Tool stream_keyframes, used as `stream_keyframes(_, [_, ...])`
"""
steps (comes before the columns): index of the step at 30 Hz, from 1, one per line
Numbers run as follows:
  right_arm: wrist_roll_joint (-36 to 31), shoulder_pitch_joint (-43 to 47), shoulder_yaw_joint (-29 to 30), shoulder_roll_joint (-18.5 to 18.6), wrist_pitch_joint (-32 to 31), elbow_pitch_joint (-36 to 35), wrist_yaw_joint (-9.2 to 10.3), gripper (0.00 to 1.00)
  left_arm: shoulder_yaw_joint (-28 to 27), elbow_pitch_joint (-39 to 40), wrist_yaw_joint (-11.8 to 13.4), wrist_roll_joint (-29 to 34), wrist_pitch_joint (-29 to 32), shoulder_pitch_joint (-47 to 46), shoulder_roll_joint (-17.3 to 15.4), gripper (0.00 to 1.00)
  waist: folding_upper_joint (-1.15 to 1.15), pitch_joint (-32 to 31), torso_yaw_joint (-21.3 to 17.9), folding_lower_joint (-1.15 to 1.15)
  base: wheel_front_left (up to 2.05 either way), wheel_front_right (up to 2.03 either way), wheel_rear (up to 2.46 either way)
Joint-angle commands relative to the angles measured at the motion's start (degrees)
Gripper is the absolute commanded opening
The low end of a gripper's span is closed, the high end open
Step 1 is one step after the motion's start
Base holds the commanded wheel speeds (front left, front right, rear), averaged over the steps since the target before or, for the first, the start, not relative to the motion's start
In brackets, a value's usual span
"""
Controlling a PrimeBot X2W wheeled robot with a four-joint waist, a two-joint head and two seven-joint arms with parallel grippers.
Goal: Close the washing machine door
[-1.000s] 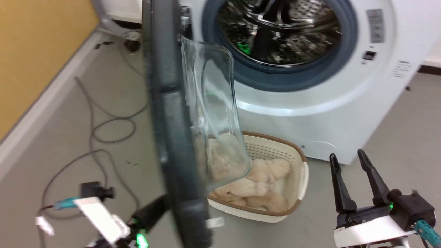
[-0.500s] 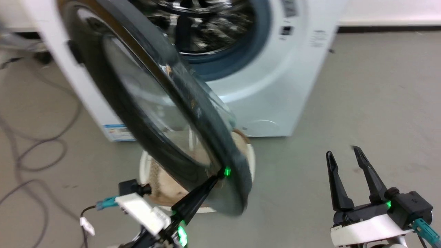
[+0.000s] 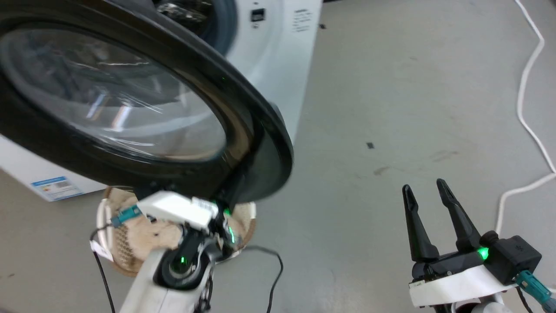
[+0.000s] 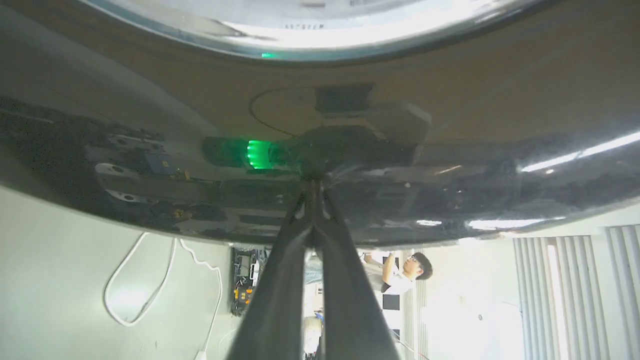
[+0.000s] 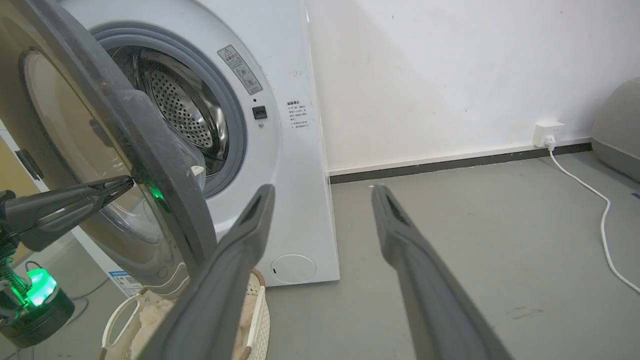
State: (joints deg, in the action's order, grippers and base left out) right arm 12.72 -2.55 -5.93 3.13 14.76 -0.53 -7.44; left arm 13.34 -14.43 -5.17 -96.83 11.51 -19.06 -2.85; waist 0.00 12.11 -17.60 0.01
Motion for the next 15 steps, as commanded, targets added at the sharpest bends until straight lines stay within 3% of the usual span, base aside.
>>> stream_keyframes(1, [0.59, -0.95, -0.26, -0.24, 0.24, -0.22, -0.05, 1.0, 0.11, -1.12, -0.57, 1.32, -2.18, -2.72, -0.03, 0.0, 0.0, 1.39, -2.17, -0.01, 0.0, 0.0, 0.0])
stream_keyframes(8, [1.26, -1.28, -0.71, -0.24, 0.24, 0.02, -0.05, 1.0, 0.77, -6.13, -1.71, 0.74, -9.2, -9.61, -0.03, 0.0, 0.0, 1.74, -3.41, -0.01, 0.0, 0.0, 0.0])
stream_keyframes(15, [1.21, -0.89, 0.06, -0.24, 0.24, -0.08, -0.05, 1.0, 4.17, -7.91, -2.25, 1.55, -8.65, -8.37, -0.25, 0.0, 0.0, 0.14, -0.73, -0.01, 0.0, 0.0, 0.0])
